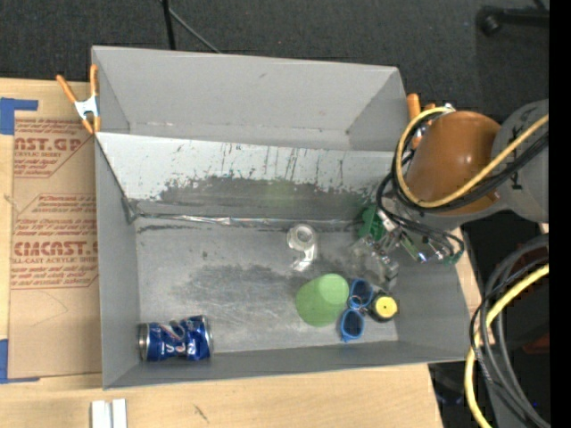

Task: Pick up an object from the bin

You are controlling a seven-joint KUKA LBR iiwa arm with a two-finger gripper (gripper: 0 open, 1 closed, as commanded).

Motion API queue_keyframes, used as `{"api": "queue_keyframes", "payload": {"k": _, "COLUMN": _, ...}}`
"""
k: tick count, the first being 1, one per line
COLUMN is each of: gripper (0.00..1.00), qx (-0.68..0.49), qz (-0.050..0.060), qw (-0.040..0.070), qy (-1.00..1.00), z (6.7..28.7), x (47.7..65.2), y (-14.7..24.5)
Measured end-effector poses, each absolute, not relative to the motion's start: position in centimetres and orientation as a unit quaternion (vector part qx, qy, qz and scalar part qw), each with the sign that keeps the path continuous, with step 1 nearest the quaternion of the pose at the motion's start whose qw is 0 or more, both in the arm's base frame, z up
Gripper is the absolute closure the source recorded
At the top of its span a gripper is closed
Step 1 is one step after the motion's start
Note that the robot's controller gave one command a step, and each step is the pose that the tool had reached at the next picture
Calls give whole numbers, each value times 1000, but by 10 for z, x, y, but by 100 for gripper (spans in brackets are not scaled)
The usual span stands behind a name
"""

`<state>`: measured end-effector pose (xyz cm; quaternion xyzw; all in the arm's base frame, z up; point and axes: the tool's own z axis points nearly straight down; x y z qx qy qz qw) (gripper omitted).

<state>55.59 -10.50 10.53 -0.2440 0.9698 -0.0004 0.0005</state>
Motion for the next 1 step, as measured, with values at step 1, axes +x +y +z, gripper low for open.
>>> {"api": "queue_keyframes", "payload": {"k": 1, "gripper": 0, "qx": -244, "qz": 0, "qw": 1, "qy": 970, "z": 106, "x": 556, "y": -104}}
